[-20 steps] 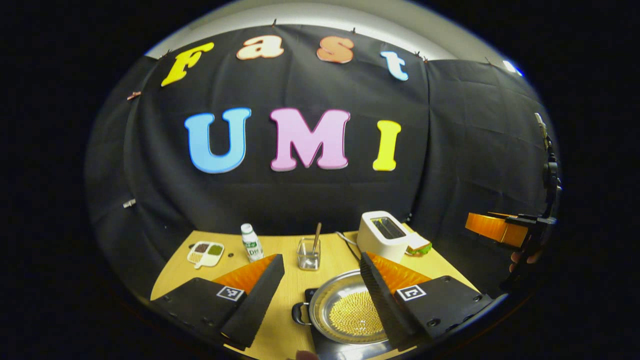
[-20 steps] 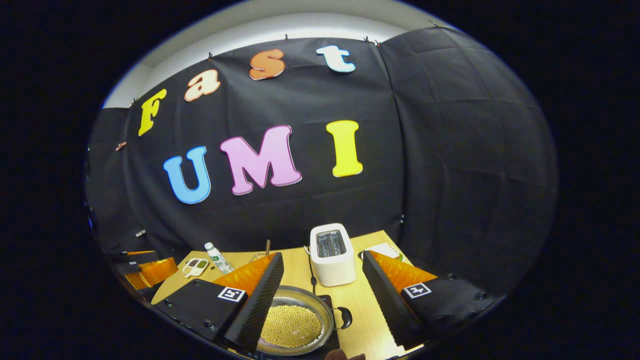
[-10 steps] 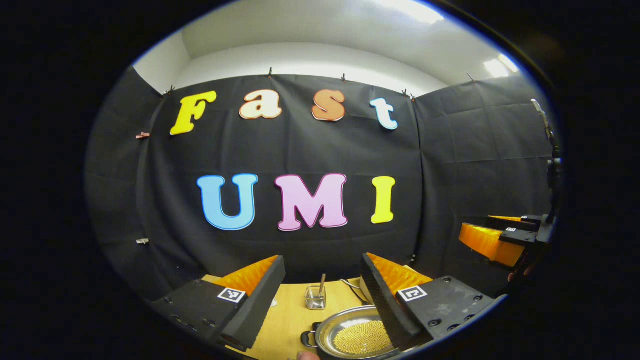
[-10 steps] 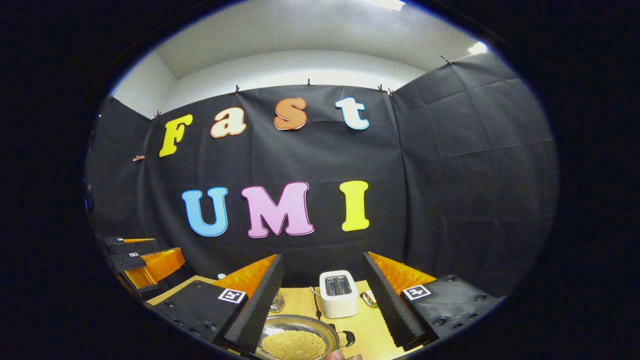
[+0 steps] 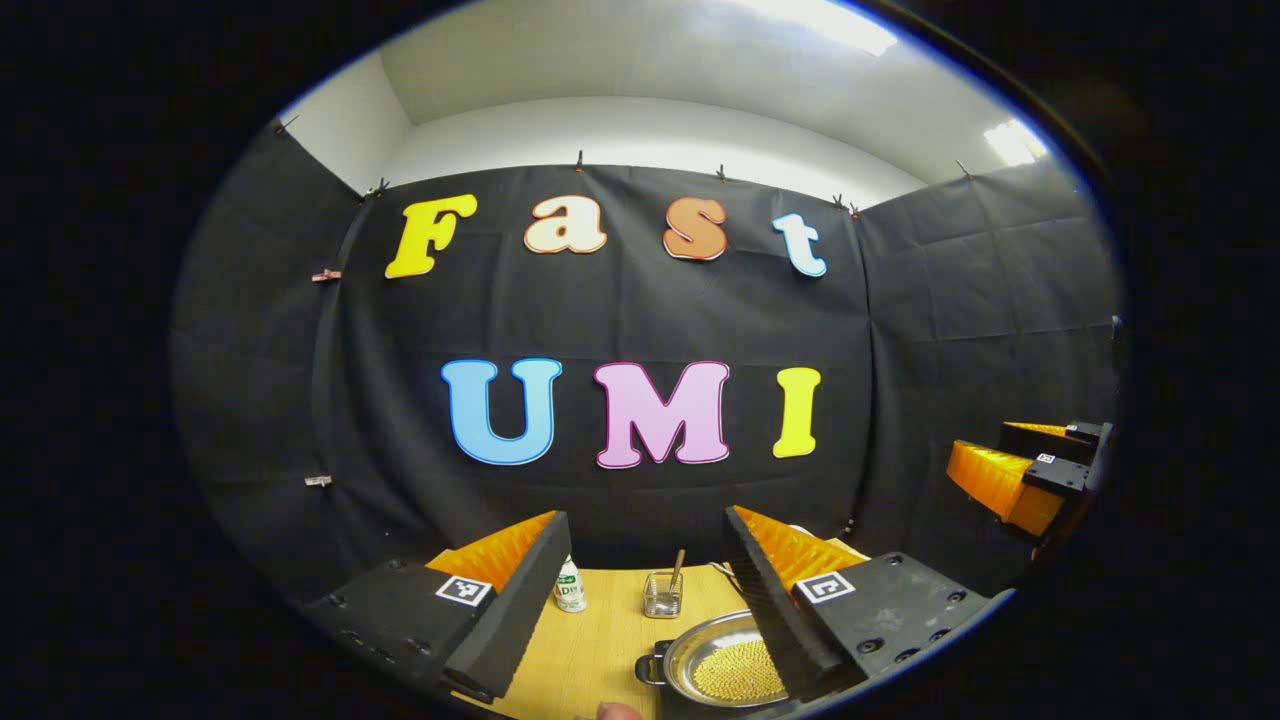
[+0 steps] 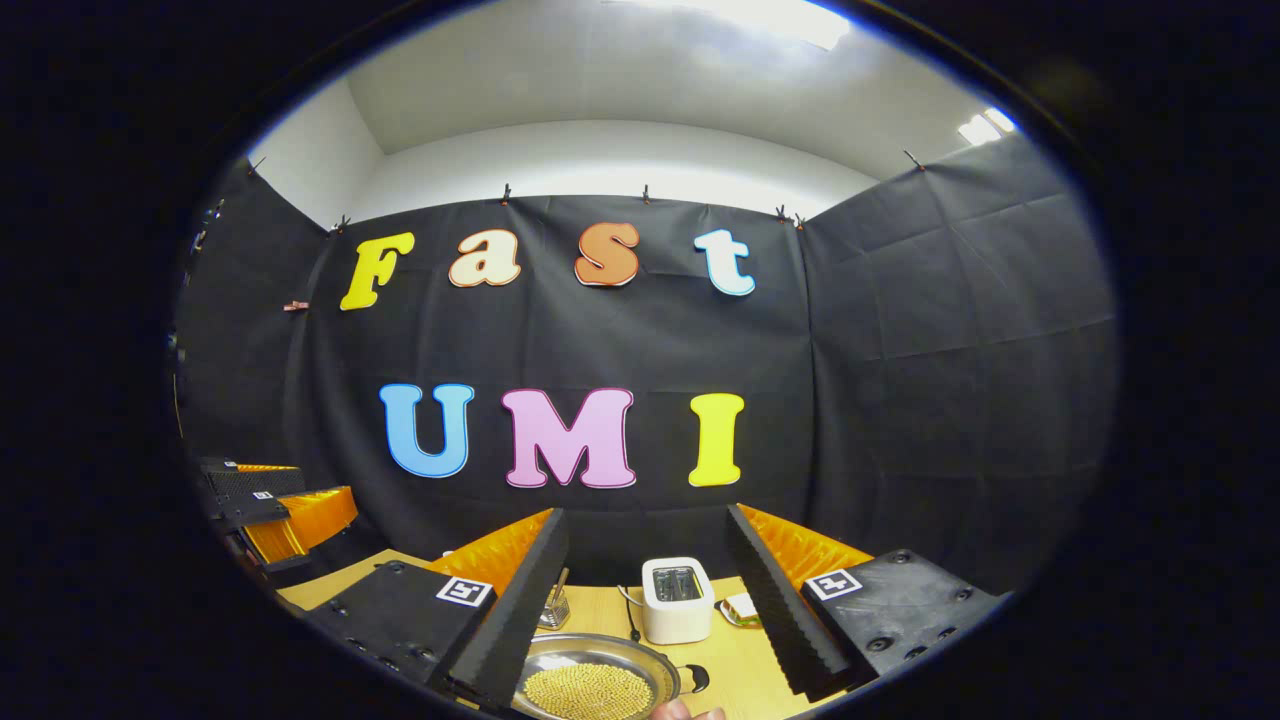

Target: First push the handle of the pot to place it horizontally, then grasp the pot with both hands and set it on the induction cooktop.

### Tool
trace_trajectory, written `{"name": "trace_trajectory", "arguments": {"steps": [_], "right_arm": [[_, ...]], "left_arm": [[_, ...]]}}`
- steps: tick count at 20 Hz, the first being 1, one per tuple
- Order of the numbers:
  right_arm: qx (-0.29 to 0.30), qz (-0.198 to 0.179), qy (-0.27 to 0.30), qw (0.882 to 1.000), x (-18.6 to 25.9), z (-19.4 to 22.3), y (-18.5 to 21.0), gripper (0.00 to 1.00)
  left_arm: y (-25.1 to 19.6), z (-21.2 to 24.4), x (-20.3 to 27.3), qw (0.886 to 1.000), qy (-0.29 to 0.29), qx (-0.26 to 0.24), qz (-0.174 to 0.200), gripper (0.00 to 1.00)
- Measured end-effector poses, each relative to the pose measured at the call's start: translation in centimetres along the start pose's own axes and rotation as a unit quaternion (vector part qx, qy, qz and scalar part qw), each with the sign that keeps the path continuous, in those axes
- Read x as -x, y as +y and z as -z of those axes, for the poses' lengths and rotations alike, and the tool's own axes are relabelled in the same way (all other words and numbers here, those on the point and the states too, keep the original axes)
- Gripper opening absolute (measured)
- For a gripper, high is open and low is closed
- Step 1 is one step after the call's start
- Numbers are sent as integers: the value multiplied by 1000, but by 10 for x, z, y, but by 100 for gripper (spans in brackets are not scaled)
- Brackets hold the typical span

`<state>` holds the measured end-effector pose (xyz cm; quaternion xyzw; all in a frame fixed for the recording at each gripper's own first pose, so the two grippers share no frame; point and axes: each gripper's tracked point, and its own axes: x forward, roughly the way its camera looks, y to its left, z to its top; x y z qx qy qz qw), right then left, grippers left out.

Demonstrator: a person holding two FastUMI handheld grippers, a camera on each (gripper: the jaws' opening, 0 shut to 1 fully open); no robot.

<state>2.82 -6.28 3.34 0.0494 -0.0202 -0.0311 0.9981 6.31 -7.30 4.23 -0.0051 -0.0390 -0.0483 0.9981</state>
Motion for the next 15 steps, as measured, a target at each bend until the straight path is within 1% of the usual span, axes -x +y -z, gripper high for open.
{"name": "trace_trajectory", "arguments": {"steps": [5,10,15], "right_arm": [[1,8,-8,1000,5,-6,11,98],[3,5,-6,1000,5,-7,23,98],[6,5,1,1000,8,-3,25,98]], "left_arm": [[25,-1,8,1000,-1,-11,-14,95],[25,-3,10,1000,-1,-15,-3,95],[19,-4,10,1000,-1,-23,9,95]]}}
